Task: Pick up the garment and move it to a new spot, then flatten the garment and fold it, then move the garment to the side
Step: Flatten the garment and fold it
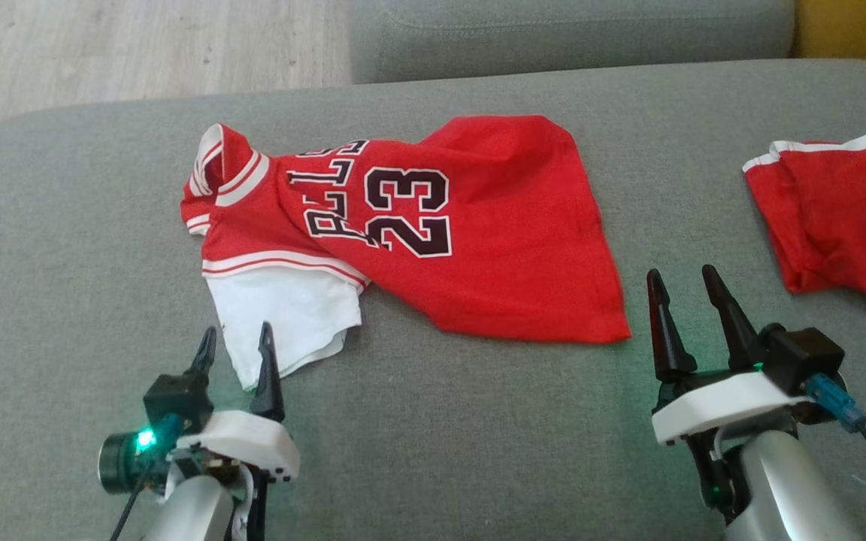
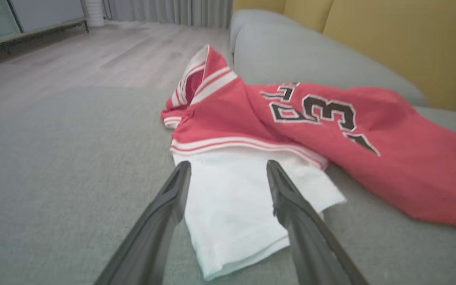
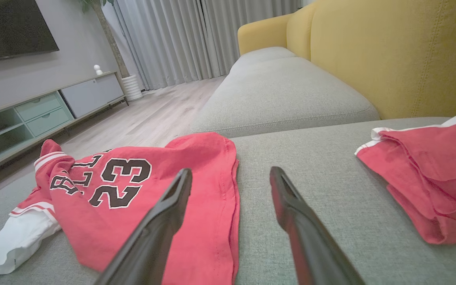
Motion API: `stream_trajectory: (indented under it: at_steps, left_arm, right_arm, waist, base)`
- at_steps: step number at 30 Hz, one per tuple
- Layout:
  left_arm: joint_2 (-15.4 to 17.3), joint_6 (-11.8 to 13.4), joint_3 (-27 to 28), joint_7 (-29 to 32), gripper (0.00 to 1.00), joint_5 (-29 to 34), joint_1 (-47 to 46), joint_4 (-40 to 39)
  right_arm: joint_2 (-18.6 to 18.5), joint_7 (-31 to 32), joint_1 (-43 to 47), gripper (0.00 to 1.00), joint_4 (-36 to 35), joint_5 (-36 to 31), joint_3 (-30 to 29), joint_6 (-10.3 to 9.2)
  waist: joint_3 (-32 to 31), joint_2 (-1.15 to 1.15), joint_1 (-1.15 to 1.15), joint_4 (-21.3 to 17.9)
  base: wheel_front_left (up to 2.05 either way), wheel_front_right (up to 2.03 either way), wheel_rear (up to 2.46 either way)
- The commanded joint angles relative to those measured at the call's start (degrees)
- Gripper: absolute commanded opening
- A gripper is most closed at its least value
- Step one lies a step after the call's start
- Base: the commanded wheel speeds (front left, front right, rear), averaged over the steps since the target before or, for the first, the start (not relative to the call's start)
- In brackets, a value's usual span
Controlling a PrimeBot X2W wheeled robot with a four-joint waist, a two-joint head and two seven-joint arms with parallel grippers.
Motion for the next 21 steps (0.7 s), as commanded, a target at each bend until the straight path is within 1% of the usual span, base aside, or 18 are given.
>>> stream_trajectory:
  at_steps: [1, 4, 7, 14, 17, 21]
  left_arm:
    - [0.35, 0.78, 1.93, 1.04, 1.00, -0.45, -3.35, 0.35]
    - [0.44, 2.11, 2.36, 2.72, 1.00, -0.68, -4.10, 3.82]
    - [0.43, 2.70, 2.81, 3.49, 1.00, -1.20, -4.75, 6.29]
    - [0.21, 2.35, 1.98, 6.79, 1.00, -1.92, -5.81, 10.91]
    - [-0.22, 1.85, 2.37, 8.86, 1.00, -3.45, -5.96, 12.55]
    - [-0.35, 1.26, 2.46, 10.04, 1.00, -4.35, -6.36, 13.58]
  right_arm:
    - [0.23, -0.29, -2.14, 1.00, -2.17, -0.18, 1.59, -0.04]
    - [0.23, -0.39, -2.42, 1.00, -2.26, -0.07, 1.99, -0.04]
    - [0.23, -0.49, -2.57, 1.00, -2.28, 0.00, 2.03, -0.04]
    - [0.23, -0.67, -2.90, 1.00, -2.27, -0.26, 1.80, -0.04]
    - [0.23, -0.70, -3.20, 1.00, -2.36, -0.29, 1.77, -0.04]
    - [0.23, -0.73, -3.34, 1.00, -2.43, -0.31, 1.70, -0.04]
  waist:
    - [0.44, 0.00, 0.00, -0.33]
    - [1.09, 0.00, 0.00, -0.89]
    - [1.66, 0.00, 0.00, -1.40]
    - [2.50, 0.00, 0.00, -2.25]
    - [2.76, 0.00, 0.00, -2.57]
    - [2.88, 0.00, 0.00, -2.67]
  base:
    - [0.00, 0.00, 0.00]
    - [0.00, 0.00, 0.00]
    - [0.00, 0.00, 0.00]
    - [0.00, 0.00, 0.00]
    - [0.00, 0.00, 0.00]
    - [0.00, 0.00, 0.00]
